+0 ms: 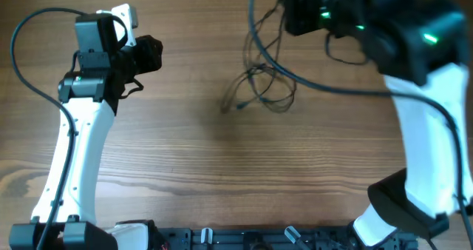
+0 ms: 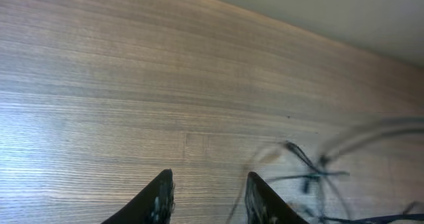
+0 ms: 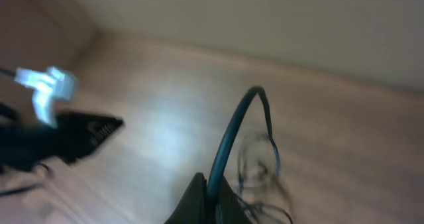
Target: Untangle cables
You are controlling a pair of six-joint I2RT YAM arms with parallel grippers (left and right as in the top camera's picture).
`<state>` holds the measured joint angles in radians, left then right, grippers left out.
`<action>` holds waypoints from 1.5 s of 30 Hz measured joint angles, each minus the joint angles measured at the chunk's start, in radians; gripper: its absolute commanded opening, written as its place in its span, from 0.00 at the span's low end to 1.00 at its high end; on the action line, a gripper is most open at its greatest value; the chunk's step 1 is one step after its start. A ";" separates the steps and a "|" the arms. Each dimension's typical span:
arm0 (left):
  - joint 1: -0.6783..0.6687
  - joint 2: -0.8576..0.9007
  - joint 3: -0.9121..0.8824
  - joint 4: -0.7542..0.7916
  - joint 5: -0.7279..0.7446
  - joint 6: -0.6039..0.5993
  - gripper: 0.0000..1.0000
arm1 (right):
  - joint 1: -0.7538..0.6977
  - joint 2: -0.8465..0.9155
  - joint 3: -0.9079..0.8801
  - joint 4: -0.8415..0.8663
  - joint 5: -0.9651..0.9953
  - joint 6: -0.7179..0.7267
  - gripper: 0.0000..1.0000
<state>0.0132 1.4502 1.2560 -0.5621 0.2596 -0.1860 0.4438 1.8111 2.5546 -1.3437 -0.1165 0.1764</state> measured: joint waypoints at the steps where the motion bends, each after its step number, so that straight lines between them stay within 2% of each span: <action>1: 0.000 0.001 0.000 0.000 0.001 0.000 0.36 | 0.000 0.000 0.053 -0.020 0.024 -0.002 0.04; 5: -0.034 0.007 0.000 0.007 0.005 0.000 0.37 | -0.002 -0.012 0.169 -0.079 0.091 -0.002 0.04; 10: -0.081 0.007 0.000 0.015 0.013 0.000 0.37 | -0.026 -0.004 0.170 -0.149 0.122 -0.002 0.04; 16: -0.113 0.007 0.000 0.016 0.017 0.000 0.37 | -0.041 0.197 0.099 -0.146 0.098 0.002 0.04; 18: -0.118 0.007 0.000 0.016 0.017 0.000 0.37 | -0.042 0.311 0.080 -0.153 0.031 -0.032 0.05; 20: -0.118 0.007 0.000 0.016 0.015 0.000 0.37 | -0.044 0.399 0.063 -0.173 -0.100 -0.129 0.04; 24: -0.118 0.007 0.000 0.016 0.000 0.003 0.37 | -0.043 0.476 0.041 -0.167 -0.347 -0.286 0.04; 27: -0.116 0.007 0.000 0.016 -0.008 0.008 0.37 | -0.046 0.454 0.050 -0.121 -0.462 -0.346 0.04; 35: -0.105 0.007 0.000 0.020 -0.015 0.008 0.37 | -0.061 0.343 0.081 0.009 -0.592 -0.359 0.04; 42: -0.105 0.007 0.000 -0.002 -0.014 0.009 0.37 | -0.062 0.339 0.082 0.358 -0.678 -0.222 0.04; 45: -0.105 0.007 0.000 -0.010 -0.015 0.009 0.37 | -0.062 0.339 0.082 0.444 -0.729 -0.161 0.04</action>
<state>-0.0914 1.4570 1.2560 -0.5724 0.2447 -0.1772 0.3817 2.1502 2.6369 -0.9001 -0.8459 0.0154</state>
